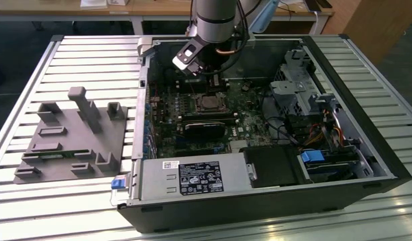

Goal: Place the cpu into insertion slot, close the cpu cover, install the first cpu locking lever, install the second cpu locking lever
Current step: 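Install the first cpu locking lever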

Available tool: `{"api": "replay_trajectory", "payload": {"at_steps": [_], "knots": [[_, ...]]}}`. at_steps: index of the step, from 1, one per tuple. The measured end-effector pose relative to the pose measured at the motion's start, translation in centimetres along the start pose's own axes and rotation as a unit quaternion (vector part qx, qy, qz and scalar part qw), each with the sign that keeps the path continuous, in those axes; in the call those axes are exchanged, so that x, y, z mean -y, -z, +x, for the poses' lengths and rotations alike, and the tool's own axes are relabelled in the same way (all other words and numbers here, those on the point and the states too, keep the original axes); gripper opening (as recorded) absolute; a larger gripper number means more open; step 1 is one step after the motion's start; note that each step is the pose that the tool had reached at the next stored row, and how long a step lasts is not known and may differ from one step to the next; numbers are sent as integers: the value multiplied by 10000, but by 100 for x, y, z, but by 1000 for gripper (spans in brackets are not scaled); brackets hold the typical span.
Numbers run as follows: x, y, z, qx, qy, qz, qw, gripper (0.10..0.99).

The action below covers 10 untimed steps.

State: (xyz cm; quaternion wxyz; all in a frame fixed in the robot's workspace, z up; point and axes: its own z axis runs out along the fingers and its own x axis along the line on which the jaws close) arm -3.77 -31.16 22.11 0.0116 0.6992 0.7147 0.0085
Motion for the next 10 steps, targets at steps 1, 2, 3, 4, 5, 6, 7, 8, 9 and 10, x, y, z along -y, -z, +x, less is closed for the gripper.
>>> {"api": "replay_trajectory", "payload": {"at_steps": [1, 2, 3, 4, 5, 6, 7, 8, 9, 10], "knots": [[0, 0, 0, 0, 0, 0, 10000, 106], [1, 0, 0, 0, 0, 0, 10000, 106], [1, 0, 0, 0, -1, 0, 10000, 106], [1, 0, 0, 0, -1, 0, 10000, 106], [2, 5, -1, 2, -1, 1, 10000, 106], [1, 11, -1, 1, -1, 0, 10000, 106], [1, 17, 0, 0, -1, 0, 10000, 106], [1, 26, 0, 0, -1, 0, 10000, 106], [0, 38, 0, 0, -1, 0, 10000, 106], [0, 52, 0, 0, -1, 0, 10000, 106]]}}
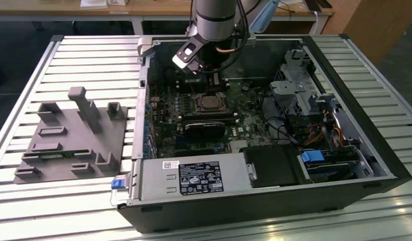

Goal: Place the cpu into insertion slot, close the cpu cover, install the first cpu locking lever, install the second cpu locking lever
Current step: 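Install the first cpu locking lever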

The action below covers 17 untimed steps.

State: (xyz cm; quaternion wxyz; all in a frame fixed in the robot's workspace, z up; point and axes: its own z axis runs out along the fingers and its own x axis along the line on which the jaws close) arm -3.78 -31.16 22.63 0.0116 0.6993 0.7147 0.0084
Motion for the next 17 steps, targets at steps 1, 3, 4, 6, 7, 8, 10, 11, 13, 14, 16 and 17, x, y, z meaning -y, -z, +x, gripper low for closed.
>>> {"api": "replay_trajectory", "payload": {"at_steps": [1, 3, 4, 6, 7, 8, 10, 11, 13, 14, 16, 17], "knots": [[0, 14, 0, 0, 0, 0, 10000, 106], [-1, 52, 0, 0, 0, 0, 10000, 106], [-2, 72, 0, 0, 0, 0, 10000, 106], [-3, 116, 0, -1, 0, 0, 10000, 106], [-4, 139, -1, 0, 0, 1, 10000, 106], [-5, 165, -1, -1, 0, 0, 10000, 106], [-6, 224, -1, 0, 0, 1, 10000, 106], [-7, 259, -1, -1, 0, 0, 10000, 106], [-10, 342, -1, 0, 0, 0, 10000, 106], [-11, 384, -2, 0, 0, 1, 10000, 106], [-12, 420, -2, -1, 0, 0, 10000, 106], [-12, 420, -2, -1, 10, 0, 10000, 106]]}}
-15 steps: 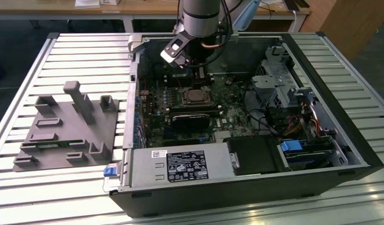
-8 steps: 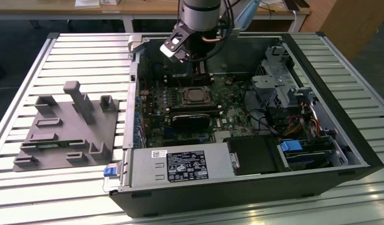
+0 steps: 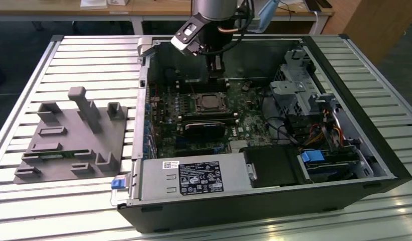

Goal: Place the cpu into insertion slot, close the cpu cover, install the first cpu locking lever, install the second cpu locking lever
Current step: 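Install the first cpu locking lever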

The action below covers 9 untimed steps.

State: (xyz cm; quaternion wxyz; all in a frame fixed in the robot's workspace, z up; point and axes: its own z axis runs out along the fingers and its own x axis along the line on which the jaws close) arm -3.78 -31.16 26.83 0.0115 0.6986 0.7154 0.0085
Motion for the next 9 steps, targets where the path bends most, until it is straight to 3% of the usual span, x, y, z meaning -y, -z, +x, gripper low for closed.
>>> {"api": "replay_trajectory", "payload": {"at_steps": [3, 9], "knots": [[0, 1, 0, -3, 130, 0, 9999, 106], [0, 0, 0, -1, 732, -2, 9973, 106]]}}
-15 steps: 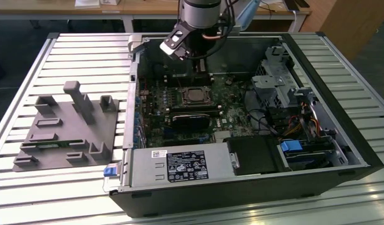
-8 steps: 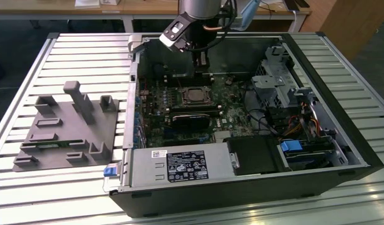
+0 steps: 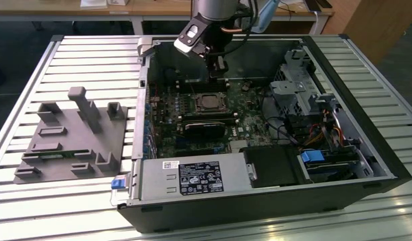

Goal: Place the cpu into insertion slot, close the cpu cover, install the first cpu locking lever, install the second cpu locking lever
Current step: 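Install the first cpu locking lever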

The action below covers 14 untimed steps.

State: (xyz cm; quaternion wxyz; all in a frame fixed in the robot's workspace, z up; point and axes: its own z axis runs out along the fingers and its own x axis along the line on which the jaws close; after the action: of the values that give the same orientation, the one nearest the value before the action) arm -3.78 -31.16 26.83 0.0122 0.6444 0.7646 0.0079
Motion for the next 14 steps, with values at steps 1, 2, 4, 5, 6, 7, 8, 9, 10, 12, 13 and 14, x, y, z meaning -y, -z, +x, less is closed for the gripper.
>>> {"api": "replay_trajectory", "payload": {"at_steps": [1, 2, 4, 5, 6, 7, 8, 9, 10, 12, 13, 14], "knots": [[0, 0, 0, 6, 51, 1, 10000, 106], [0, 1, 0, 19, 76, 4, 10000, 106], [0, 1, 0, 30, 129, 6, 9999, 106], [0, 1, 0, 29, 172, 5, 9998, 106], [0, 0, 0, 28, 221, 5, 9998, 106], [0, 0, 0, 26, 290, 3, 9996, 106], [0, 0, 0, 24, 369, 3, 9993, 106], [0, 0, 0, 21, 452, 1, 9990, 106], [0, -1, 0, 19, 544, 0, 9985, 106], [1, -1, 0, 13, 729, -2, 9973, 106], [0, -1, 0, 11, 818, -3, 9966, 106], [0, -1, 1, 8, 908, -4, 9959, 106]]}}
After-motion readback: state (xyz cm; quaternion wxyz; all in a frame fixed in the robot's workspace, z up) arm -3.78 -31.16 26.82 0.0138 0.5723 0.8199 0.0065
